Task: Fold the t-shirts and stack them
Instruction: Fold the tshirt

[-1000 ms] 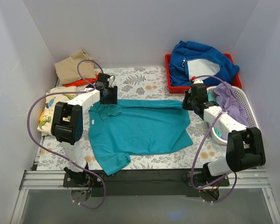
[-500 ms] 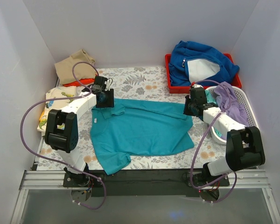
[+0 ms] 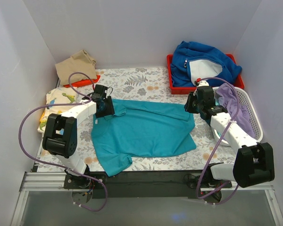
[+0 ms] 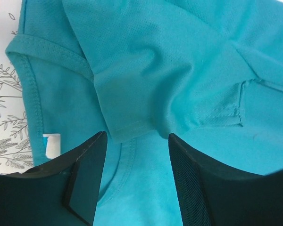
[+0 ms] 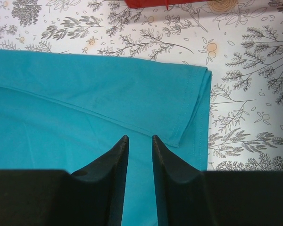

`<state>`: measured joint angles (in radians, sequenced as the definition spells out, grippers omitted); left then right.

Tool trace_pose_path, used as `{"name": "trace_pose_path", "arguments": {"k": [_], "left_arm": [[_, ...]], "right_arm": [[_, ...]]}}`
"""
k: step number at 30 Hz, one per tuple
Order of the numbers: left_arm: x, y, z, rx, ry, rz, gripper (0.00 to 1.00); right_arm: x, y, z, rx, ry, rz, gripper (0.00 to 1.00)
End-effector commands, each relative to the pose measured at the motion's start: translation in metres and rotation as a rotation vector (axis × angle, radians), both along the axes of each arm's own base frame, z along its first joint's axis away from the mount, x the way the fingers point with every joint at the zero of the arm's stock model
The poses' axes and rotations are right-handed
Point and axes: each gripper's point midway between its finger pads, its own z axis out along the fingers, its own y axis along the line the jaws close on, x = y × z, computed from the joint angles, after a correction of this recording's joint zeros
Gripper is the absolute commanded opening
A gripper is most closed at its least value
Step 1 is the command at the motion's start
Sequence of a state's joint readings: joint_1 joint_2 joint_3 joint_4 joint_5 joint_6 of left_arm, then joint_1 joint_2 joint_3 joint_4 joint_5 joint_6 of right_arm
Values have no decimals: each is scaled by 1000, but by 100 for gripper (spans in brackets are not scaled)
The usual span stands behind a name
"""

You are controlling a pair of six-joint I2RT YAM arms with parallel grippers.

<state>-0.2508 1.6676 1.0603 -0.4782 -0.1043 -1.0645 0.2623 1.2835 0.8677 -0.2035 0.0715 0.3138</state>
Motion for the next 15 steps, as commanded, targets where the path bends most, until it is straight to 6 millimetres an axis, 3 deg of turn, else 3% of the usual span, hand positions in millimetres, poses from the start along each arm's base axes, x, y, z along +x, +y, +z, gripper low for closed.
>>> {"name": "trace_pose_path", "arguments": {"k": [1,7,15], "left_arm": [[12,0,0,-30,-40,69,54],[19,3,-4,-11,-47,98,50],[11,14,-3,11,-62,165,46]], "right_arm": [[3,9,21,37,-67,38,33],[1,11,23,45,-72,54,33],[1,13,18,40,-58,67,33]]}}
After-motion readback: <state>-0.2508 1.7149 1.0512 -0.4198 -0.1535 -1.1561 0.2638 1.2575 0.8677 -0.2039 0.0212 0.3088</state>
